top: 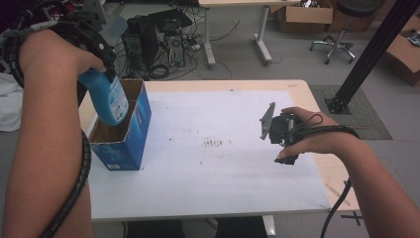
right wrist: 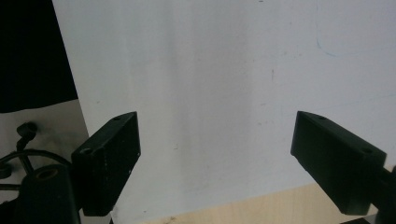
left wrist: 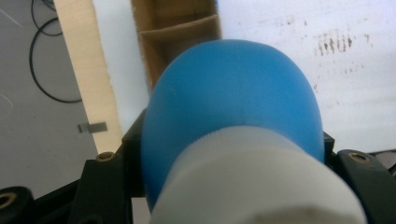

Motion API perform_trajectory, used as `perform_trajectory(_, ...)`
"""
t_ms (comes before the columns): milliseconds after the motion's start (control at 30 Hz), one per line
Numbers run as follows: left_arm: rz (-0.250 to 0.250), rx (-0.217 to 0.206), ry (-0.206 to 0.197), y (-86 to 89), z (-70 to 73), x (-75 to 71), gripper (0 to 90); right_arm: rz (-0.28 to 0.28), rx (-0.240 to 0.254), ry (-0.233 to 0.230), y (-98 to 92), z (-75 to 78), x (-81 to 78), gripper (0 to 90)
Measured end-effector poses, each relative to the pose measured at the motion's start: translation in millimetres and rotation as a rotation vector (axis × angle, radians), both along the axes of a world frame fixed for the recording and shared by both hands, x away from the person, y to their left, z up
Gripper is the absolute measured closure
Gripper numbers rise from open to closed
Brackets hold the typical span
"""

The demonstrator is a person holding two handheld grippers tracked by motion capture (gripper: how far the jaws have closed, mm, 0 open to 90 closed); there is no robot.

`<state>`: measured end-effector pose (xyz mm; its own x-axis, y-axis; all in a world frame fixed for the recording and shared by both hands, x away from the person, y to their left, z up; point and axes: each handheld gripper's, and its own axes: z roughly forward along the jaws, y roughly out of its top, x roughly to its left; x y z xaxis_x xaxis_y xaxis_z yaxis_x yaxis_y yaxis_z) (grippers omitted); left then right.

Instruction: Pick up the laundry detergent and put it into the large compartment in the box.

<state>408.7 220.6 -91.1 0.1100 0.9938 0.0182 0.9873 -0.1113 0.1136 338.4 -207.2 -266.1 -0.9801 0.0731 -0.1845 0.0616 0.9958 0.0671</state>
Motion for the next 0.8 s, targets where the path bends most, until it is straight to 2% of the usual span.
perform_trajectory(100, 0.029, 0.003, 0.003, 7.2, -6.6, 2.5, 39.8, 0.002, -0.005, 0.001, 1.1, -0.2, 0.3, 16.0)
perform_trajectory(300, 0.039, 0.015, 0.021, 12.9, -18.7, 6.8, 39.7, 0.002, -0.006, 0.004, 2.3, -0.9, 0.6, 16.0)
perform_trajectory(500, 0.040, 0.006, 0.023, 18.5, -34.4, 10.2, 39.7, -0.002, -0.008, 0.005, 2.6, -1.1, 1.4, 16.0)
perform_trajectory(600, 0.041, -0.007, 0.038, 21.6, -51.3, 12.4, 39.8, -0.002, -0.008, 0.004, 2.8, -1.3, 1.4, 16.0)
perform_trajectory(667, 0.042, -0.011, 0.043, 22.5, -56.1, 12.8, 39.7, -0.003, -0.008, 0.004, 2.8, -1.5, 1.1, 16.0)
perform_trajectory(700, 0.040, -0.016, 0.052, 24.9, -65.8, 13.8, 39.7, -0.001, -0.009, 0.004, 2.8, -1.8, 1.0, 16.0)
perform_trajectory(800, 0.044, -0.015, 0.061, 27.0, -79.6, 14.7, 39.7, 0.000, -0.007, 0.004, 2.5, -2.5, 0.7, 16.0)
